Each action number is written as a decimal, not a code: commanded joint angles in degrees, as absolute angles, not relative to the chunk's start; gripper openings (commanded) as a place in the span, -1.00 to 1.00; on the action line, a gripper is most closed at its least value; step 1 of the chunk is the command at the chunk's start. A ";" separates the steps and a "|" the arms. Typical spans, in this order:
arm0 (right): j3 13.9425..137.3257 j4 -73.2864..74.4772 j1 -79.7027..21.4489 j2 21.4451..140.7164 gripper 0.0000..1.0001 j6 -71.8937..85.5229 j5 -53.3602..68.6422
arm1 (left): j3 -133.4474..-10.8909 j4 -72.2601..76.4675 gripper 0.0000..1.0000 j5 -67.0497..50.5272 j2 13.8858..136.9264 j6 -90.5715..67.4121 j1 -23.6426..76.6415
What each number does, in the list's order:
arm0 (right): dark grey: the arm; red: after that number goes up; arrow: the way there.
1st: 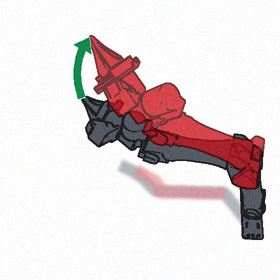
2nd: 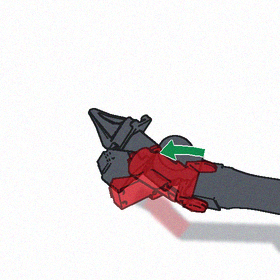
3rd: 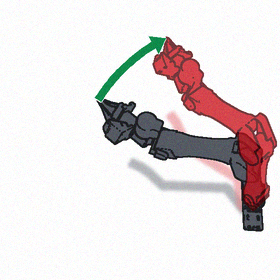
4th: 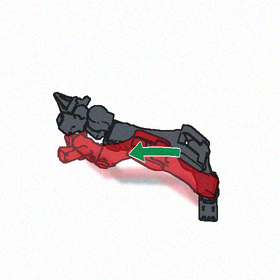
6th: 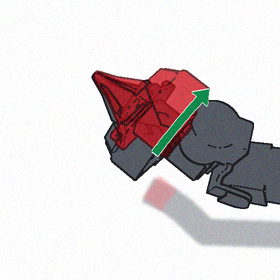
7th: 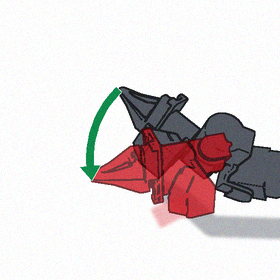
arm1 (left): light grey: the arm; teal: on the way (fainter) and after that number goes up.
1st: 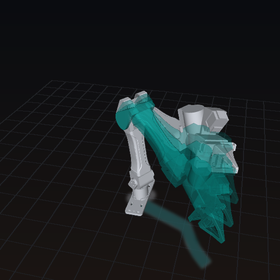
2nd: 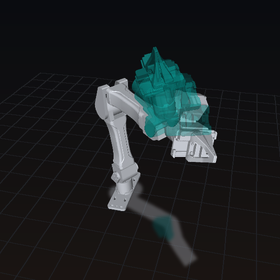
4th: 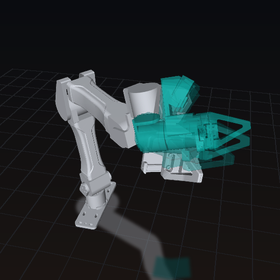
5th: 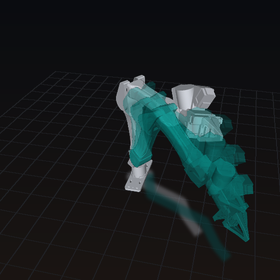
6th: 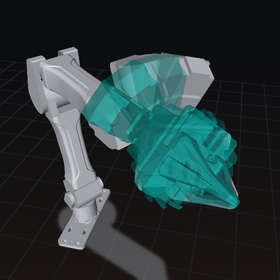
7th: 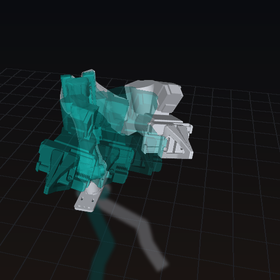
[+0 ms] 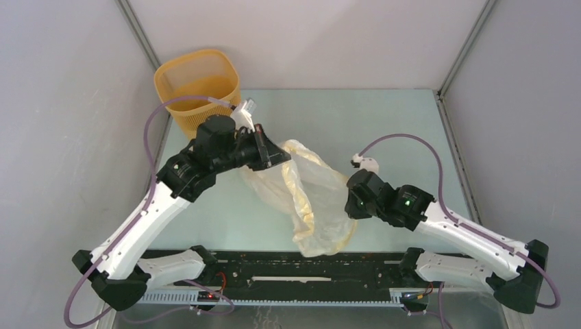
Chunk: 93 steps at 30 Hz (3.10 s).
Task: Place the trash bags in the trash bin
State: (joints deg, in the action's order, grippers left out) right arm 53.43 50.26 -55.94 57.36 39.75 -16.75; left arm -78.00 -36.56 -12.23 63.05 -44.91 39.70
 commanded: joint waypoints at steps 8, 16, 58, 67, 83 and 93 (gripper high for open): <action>89.70 57.66 -28.88 77.04 -1.00 33.51 1.64 | -103.13 -39.40 -1.00 -17.56 85.65 -40.96 32.99; 116.23 55.84 -42.15 67.34 -1.00 29.43 -6.32 | -123.91 -35.11 -1.00 -4.28 76.56 -18.37 45.66; 63.60 53.22 -45.88 64.62 -1.00 40.07 7.96 | -58.34 -35.98 -1.00 -9.12 43.44 -32.06 38.87; 67.13 51.22 -44.52 64.90 -0.91 37.83 8.27 | -67.79 -31.54 -1.00 -13.98 55.62 -32.77 40.11; 59.49 38.52 -42.54 53.99 0.69 39.56 10.12 | -71.56 -15.01 -1.00 -20.29 77.87 -51.37 43.29; 61.14 31.51 -64.70 60.68 0.88 37.69 -30.16 | -72.00 -0.33 -1.00 -25.95 81.21 -72.04 43.22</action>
